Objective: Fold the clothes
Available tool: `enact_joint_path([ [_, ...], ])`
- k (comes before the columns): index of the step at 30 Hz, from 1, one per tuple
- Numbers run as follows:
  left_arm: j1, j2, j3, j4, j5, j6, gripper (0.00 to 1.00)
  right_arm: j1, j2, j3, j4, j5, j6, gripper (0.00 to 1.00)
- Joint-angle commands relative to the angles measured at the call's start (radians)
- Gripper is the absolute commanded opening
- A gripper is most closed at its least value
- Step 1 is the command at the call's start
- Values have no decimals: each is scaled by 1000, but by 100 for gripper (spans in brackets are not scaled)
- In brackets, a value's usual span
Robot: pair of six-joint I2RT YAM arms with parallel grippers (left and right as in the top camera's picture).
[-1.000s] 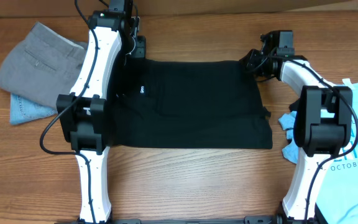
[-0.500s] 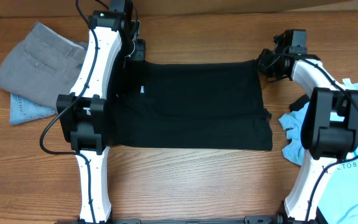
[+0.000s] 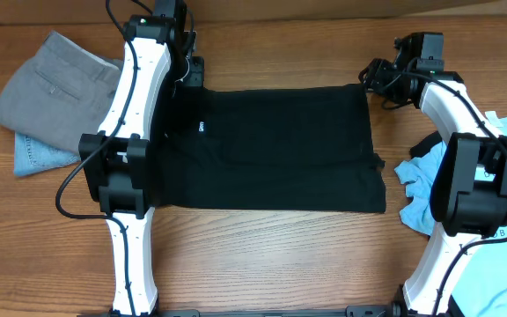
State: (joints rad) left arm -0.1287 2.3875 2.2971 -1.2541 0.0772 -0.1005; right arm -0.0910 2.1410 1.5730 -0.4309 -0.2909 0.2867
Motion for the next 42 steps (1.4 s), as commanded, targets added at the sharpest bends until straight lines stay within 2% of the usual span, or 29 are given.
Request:
enact_joint_path([
  [1,3,-30,29,-2,-10,12,7,-5,31,23,31,38,-2,54],
  [13,2,-30,29,-2,-6,11,6,11,150,23,111,5,35,52],
  [24,-1,-30,29,-3,-6,11,7,56,159,23,51,19,20,42],
  [32,-3,-30,29,-11,-6,12,6,24,143,26,58,28,21,8],
  [34,-3,-30,29,-17,-7,12,5,18,123,26,58,28,20,4],
  [39,-3,-30,29,-25,-7,12,5,17,66,26,58,28,24,4],
  [40,-3,-30,29,-26,-7,11,5,17,63,26,58,27,25,18],
  [41,-3,-30,29,-25,-7,11,5,17,63,26,57,24,25,39],
  [42,-3,-30,29,-25,-6,11,5,17,64,26,52,20,25,46],
])
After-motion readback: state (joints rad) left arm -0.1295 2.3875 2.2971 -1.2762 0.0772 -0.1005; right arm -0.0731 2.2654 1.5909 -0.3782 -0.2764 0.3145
